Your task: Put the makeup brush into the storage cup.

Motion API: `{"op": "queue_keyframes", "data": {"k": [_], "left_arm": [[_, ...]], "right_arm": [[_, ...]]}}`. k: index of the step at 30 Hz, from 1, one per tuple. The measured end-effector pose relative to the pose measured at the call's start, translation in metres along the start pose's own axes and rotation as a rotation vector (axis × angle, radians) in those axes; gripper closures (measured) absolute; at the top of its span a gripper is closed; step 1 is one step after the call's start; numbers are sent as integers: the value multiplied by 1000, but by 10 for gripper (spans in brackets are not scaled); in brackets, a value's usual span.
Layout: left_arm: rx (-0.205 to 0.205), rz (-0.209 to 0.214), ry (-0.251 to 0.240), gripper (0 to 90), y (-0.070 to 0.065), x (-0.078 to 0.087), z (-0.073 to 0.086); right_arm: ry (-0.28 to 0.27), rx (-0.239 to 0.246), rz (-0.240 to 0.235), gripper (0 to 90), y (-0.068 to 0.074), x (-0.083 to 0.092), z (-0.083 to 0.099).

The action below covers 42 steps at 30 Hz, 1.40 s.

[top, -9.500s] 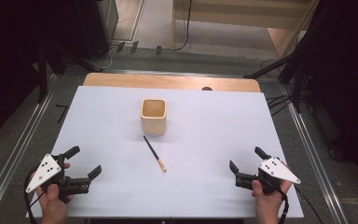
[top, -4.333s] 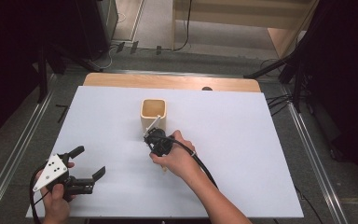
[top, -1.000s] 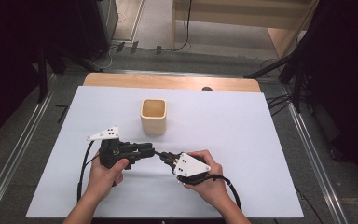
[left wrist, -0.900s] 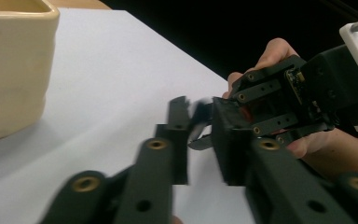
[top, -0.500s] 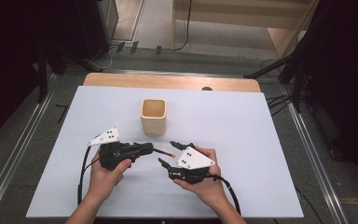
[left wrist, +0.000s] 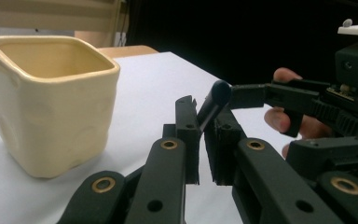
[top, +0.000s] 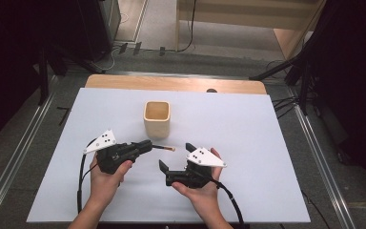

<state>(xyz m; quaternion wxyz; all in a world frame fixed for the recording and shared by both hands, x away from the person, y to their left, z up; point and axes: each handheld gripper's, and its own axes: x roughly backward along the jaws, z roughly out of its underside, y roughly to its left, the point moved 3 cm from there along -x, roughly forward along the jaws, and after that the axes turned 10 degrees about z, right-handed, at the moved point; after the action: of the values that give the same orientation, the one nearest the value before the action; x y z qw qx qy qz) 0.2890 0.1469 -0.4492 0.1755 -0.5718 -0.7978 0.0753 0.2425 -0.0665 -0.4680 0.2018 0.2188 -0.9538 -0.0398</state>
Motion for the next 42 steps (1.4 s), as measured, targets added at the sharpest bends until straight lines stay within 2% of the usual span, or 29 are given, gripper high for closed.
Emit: {"op": "queue_keyframes", "data": {"k": [1, 2, 3, 4, 5, 6, 7, 8, 11, 13, 14, 15, 17, 18, 21, 22, 23, 24, 25, 26, 27, 29, 30, 31, 34, 37, 38, 39, 42], "left_arm": [[-2, -4, -3, 855, 0, 0, 0], [-8, -16, -14, 855, 0, 1, 0], [-8, -16, -14, 855, 0, 1, 0], [-10, -21, -22, 855, 0, 1, 0], [-11, -31, -32, 855, 0, 1, 0], [-12, -33, -35, 855, 0, 2, 0], [-12, -33, -35, 855, 0, 2, 0], [-21, -39, -41, 855, 0, 2, 1], [-32, -49, -47, 856, -1, 1, 2], [-43, -57, -50, 856, -2, -1, 3], [-43, -57, -50, 856, -2, -1, 3], [-53, -58, -51, 856, -3, -3, 5], [-56, -59, -56, 855, -4, -4, 6], [-65, -63, -62, 855, -5, -5, 7], [-72, -63, -75, 855, -7, -7, 8], [-73, -61, -83, 855, -7, -9, 9], [-78, -62, -83, 855, -8, -10, 10], [-86, -64, -81, 856, -9, -12, 12], [-86, -64, -81, 855, -9, -12, 12], [-92, -67, -80, 855, -10, -13, 12], [-99, -66, -82, 855, -11, -15, 13], [-103, -70, -83, 855, -12, -16, 14], [-116, -75, -92, 856, -14, -17, 14], [-116, -75, -92, 855, -14, -17, 14], [-136, -78, -95, 855, -18, -20, 15], [-138, -74, -102, 855, -19, -21, 16], [-138, -74, -103, 855, -20, -22, 16], [-140, -75, -106, 855, -20, -22, 17], [-145, -70, -109, 855, -22, -23, 18]], "right_arm": [[1, -28, -1, 0, 1, 0, 0], [5, -87, -12, 0, 2, 0, -1], [5, -87, -12, 0, 2, 0, -1], [4, -119, -16, 0, 3, 0, -2], [8, -187, -40, 0, 4, 1, -3], [6, -215, -41, 0, 4, 1, -3], [6, -215, -41, 0, 4, 1, -3], [17, -289, -28, 0, 5, 1, -3], [34, -394, -26, 17, 5, 1, -4], [38, -472, -5, 70, 4, 1, -6], [38, -472, -5, 70, 4, 1, -6], [46, -550, 7, 110, 2, 0, -8], [51, -588, -1, 135, 2, 0, -9], [51, -588, -1, 135, 2, 0, -9], [88, -684, -11, 182, 0, -1, -9], [88, -684, -11, 182, 0, -1, -9], [108, -720, -10, 209, 0, -2, -8], [142, -780, 3, 255, -3, -4, -7], [142, -780, 3, 255, -3, -4, -7], [162, -825, -9, 278, -4, -5, -5], [166, -847, -11, 284, -5, -6, -5], [177, -867, -17, 292, -5, -6, -4], [202, -923, -36, 311, -5, -6, -3], [202, -923, -36, 311, -5, -6, -3], [254, -1032, -76, 346, -4, -7, 0], [273, -1076, -74, 380, -5, -8, -1], [273, -1076, -74, 380, -5, -8, -1], [266, -1105, -67, 400, -7, -8, 0], [262, -1127, -74, 418, -10, -10, 0]]}}
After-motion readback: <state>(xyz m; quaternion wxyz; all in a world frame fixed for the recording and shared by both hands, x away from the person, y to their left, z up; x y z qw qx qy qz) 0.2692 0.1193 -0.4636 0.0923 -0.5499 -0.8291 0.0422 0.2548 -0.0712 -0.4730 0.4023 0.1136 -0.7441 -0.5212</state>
